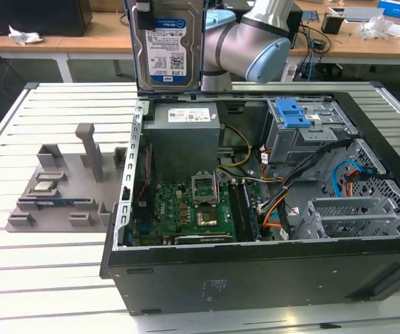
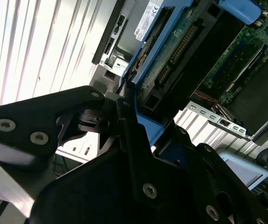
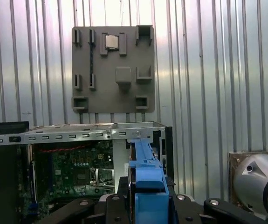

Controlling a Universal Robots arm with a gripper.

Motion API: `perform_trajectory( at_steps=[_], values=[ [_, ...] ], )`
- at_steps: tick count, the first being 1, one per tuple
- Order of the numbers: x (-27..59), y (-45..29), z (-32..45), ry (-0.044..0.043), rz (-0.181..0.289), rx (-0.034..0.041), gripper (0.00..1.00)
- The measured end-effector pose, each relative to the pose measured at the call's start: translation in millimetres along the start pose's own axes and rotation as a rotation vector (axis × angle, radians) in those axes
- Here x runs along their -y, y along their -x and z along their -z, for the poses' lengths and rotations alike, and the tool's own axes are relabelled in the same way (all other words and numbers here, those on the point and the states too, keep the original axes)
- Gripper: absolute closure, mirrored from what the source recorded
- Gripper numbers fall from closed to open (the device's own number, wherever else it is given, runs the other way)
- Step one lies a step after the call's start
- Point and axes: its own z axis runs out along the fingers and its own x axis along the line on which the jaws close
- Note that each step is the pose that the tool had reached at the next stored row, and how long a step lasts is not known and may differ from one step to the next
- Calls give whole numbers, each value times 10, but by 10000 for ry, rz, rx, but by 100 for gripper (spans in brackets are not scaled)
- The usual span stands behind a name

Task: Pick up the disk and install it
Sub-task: 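Pick up the disk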

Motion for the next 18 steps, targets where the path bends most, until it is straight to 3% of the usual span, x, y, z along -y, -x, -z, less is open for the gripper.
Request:
perform_trajectory(
  at_steps=[18],
  values=[
    [51, -219, 1, 0, -1, 1, 63]
  ],
)
